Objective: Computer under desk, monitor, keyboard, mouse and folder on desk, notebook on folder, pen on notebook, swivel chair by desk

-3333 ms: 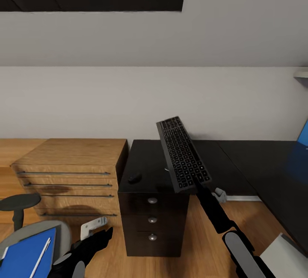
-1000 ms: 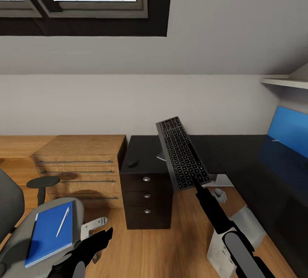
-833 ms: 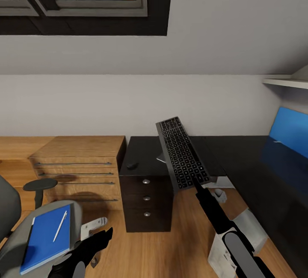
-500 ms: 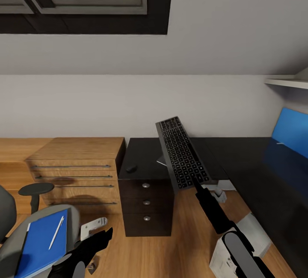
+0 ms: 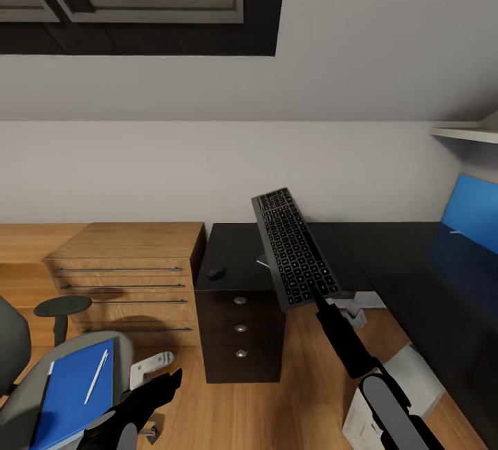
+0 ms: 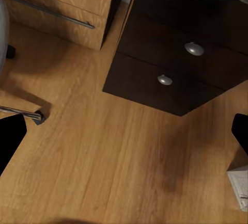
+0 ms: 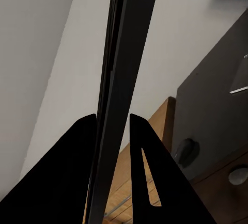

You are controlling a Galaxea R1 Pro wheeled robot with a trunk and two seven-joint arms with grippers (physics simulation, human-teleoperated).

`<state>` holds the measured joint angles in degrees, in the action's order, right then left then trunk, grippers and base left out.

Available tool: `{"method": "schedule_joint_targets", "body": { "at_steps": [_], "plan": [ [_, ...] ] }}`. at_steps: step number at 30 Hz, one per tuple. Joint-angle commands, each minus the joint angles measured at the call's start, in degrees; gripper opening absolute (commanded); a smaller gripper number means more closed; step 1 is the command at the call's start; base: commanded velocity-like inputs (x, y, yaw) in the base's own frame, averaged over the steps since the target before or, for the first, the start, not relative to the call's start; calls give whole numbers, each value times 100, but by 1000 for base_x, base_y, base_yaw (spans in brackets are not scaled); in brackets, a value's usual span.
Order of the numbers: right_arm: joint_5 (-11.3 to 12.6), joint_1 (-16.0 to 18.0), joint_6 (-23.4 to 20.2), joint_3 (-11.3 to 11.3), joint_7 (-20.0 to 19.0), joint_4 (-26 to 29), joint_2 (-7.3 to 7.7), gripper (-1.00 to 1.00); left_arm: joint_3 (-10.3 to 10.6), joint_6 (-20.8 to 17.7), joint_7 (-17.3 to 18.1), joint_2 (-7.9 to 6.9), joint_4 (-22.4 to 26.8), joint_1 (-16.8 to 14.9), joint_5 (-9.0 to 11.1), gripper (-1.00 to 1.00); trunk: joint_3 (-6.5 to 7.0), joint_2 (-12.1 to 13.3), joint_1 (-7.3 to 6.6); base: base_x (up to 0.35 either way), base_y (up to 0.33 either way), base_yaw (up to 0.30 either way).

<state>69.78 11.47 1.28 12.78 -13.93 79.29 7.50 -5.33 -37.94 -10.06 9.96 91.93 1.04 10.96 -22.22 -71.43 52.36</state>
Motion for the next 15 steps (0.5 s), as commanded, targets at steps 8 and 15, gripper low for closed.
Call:
{"method": "schedule_joint_targets", "body": {
  "at_steps": [8, 15],
  "plan": [
    [63, 5, 12, 14, -22, -1, 6, -100, -3, -21, -40, 3, 9, 0, 63, 100, -5, -4, 0, 0, 1, -52],
    [62, 5, 8, 14, -37, -1, 6, -100, -12, -29, -40, 3, 9, 0, 47, 100, -5, -4, 0, 0, 0, -162]
  ]
}}
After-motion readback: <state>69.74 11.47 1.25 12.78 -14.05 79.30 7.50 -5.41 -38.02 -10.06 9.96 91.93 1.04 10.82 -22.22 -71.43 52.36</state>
